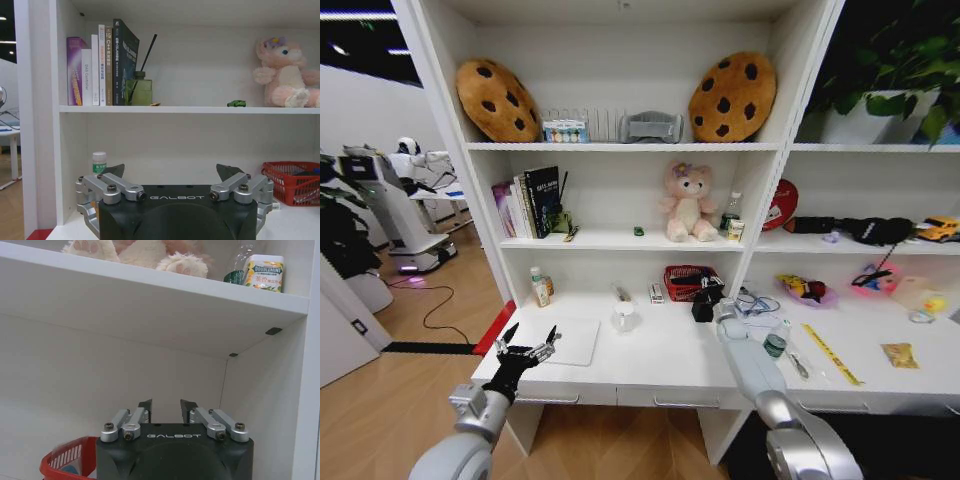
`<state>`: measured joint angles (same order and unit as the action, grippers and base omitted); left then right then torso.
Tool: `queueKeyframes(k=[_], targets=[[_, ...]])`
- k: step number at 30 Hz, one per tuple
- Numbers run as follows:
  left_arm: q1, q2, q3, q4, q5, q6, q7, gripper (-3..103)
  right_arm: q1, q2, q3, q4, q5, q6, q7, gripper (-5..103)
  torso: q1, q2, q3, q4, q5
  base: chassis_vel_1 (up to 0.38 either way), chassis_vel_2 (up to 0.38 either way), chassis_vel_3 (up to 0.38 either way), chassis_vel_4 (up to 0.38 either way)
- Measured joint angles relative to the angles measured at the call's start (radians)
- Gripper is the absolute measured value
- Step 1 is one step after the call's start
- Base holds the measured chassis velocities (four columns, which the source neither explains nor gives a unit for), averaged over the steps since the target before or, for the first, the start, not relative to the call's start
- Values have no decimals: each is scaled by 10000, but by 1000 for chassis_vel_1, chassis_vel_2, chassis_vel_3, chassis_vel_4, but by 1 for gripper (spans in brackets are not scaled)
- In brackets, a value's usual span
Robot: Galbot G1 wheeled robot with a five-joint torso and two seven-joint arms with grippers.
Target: Organize the objects on the table.
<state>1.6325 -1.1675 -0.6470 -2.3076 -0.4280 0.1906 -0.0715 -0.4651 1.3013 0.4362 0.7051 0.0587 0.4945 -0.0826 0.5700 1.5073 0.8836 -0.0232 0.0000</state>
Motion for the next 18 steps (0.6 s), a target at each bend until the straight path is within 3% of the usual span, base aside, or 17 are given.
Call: queueKeyframes(k=[6,10,11,12,14,16,17,18], targets=[[-1,0,0,0,0,0,0,100,-63,3,-31,134,-75,-13,63,45,0,0,0,0,0,0,0,0,0],[0,0,0,0,0,0,0,100,-216,-28,-103,471,-76,-135,143,61,0,0,0,1,0,0,0,0,0],[0,0,0,0,0,0,0,100,-253,-43,-122,540,-76,-155,160,73,0,0,0,0,0,0,0,0,0],[0,0,0,0,0,0,0,100,-253,-43,-122,540,-76,-155,160,73,0,0,0,0,0,0,0,0,0],[0,0,0,0,0,0,0,100,-350,-78,-165,775,-69,-249,272,83,0,0,0,0,0,0,0,0,0],[0,0,0,0,0,0,0,100,-378,-87,-181,847,-63,-279,300,83,0,0,0,0,0,0,0,0,0],[0,0,0,0,0,0,0,100,-436,-101,-218,998,-57,-326,359,94,0,0,0,0,0,0,0,0,0],[0,0,0,0,0,0,0,100,-471,-109,-238,1070,-55,-352,384,94,0,0,0,0,0,0,0,0,0]])
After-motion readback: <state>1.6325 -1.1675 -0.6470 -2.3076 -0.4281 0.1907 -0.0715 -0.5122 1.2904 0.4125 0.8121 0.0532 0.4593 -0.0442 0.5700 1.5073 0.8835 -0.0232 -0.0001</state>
